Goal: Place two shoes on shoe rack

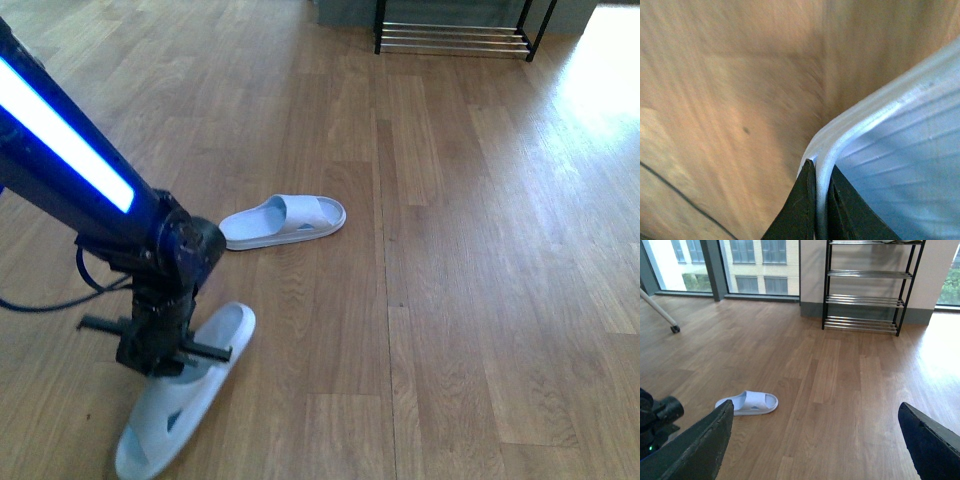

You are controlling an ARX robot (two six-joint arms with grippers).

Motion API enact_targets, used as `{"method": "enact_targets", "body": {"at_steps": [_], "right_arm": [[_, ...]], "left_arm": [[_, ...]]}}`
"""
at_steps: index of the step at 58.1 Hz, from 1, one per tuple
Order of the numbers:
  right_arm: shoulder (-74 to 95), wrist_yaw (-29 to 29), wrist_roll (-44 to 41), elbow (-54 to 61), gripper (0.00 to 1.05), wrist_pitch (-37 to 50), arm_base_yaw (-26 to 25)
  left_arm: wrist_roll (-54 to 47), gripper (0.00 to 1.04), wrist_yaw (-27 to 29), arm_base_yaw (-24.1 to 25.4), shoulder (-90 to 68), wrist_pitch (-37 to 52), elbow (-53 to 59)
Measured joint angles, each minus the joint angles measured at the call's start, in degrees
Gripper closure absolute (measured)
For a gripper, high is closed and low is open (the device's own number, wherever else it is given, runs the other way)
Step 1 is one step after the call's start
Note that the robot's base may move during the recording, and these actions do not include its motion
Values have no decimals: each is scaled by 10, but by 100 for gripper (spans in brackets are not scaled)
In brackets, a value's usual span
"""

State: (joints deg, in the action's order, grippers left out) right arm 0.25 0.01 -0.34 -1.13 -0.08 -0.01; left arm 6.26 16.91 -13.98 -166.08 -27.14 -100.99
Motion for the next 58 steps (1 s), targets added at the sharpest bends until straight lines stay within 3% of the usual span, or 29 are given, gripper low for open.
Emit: {"method": "enact_targets", "body": {"at_steps": [19, 25, 34, 50, 58], "right_arm": [[0, 0, 0, 0, 9, 0, 0], [0, 0, 0, 0, 9, 0, 0], [0, 0, 0, 0, 9, 0, 0], [0, 0, 0, 0, 9, 0, 0], [0, 0, 0, 0, 9, 0, 0]], "left_arm": [[-203, 103, 106, -8, 15, 82, -15], [-344, 103, 170, -30, 38, 197, -1], [-385, 103, 141, -75, 34, 185, -75], [-377, 103, 97, -146, -57, 54, -335], [-376, 103, 70, -173, -69, 29, -384]]}}
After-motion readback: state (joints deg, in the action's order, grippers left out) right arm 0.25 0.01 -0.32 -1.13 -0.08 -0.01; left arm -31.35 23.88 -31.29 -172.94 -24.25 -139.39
